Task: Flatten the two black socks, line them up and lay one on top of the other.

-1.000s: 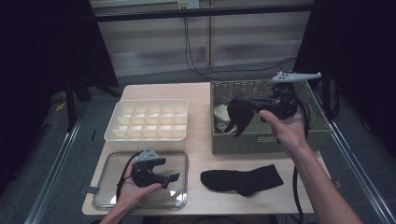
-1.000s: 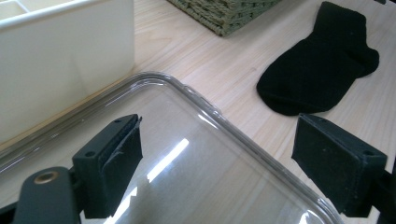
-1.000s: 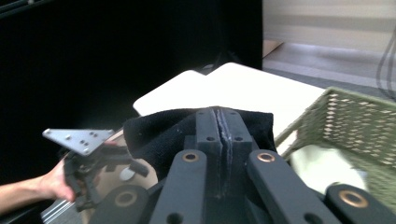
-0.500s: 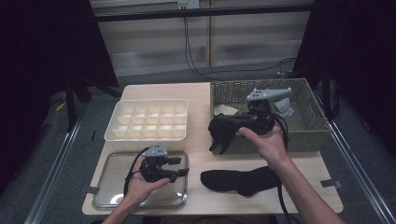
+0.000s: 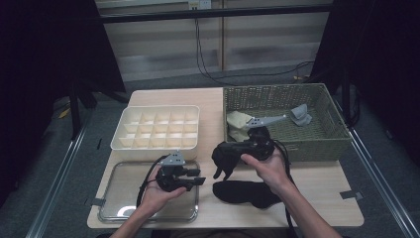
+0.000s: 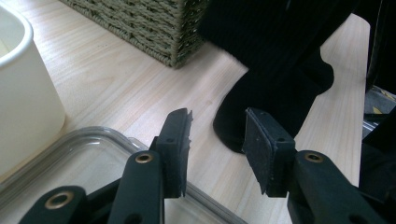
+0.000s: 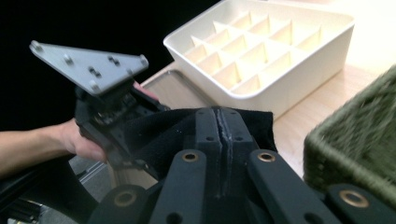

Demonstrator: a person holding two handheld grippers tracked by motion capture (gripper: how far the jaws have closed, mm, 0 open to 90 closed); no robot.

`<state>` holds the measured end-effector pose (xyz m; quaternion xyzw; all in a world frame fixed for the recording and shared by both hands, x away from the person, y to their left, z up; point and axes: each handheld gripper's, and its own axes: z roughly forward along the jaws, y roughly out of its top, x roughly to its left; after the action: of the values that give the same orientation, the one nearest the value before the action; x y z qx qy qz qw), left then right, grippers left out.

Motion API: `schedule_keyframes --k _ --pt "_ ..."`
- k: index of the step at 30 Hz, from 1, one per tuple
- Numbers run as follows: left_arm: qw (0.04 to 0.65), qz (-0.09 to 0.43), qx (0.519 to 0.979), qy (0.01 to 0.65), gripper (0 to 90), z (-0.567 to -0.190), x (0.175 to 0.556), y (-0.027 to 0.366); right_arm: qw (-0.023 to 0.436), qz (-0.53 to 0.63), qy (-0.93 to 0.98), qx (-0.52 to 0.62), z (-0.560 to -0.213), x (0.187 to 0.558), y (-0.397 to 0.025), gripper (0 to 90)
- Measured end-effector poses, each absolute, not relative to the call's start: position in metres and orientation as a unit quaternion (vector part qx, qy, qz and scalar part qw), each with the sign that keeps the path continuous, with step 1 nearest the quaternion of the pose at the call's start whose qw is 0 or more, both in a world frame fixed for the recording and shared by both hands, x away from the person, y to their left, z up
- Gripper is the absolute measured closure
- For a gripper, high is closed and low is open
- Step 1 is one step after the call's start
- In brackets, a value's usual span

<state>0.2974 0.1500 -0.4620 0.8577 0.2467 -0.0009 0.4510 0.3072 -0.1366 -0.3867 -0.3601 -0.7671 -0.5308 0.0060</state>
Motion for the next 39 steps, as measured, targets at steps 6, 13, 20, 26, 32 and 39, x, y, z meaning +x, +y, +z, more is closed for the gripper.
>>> schedule_keyframes --k 6,13,20,26,32,39 --pt "0.449 0.001 0.855 0.259 58.4 -0.465 0.3 0.15 0.02 -0.525 -0.768 -0.366 -0.404 0.305 -0.133 87.7" --pt "0.438 -0.01 0.864 0.248 59.2 -0.469 0.301 0.136 0.024 -0.51 -0.773 -0.377 -0.423 0.301 -0.14 87.5" --pt "0.436 -0.025 0.869 0.231 60.3 -0.47 0.303 0.116 0.021 -0.508 -0.767 -0.392 -0.436 0.293 -0.161 86.4" --pt "0.418 -0.035 0.885 0.202 60.7 -0.474 0.297 0.099 0.018 -0.503 -0.764 -0.404 -0.448 0.285 -0.178 85.0" --pt "0.417 -0.05 0.887 0.192 64.0 -0.481 0.294 0.096 0.023 -0.484 -0.771 -0.413 -0.461 0.279 -0.185 86.8" --pt "0.401 -0.045 0.894 0.196 68.9 -0.484 0.29 0.101 0.024 -0.471 -0.788 -0.397 -0.459 0.267 -0.166 83.8"
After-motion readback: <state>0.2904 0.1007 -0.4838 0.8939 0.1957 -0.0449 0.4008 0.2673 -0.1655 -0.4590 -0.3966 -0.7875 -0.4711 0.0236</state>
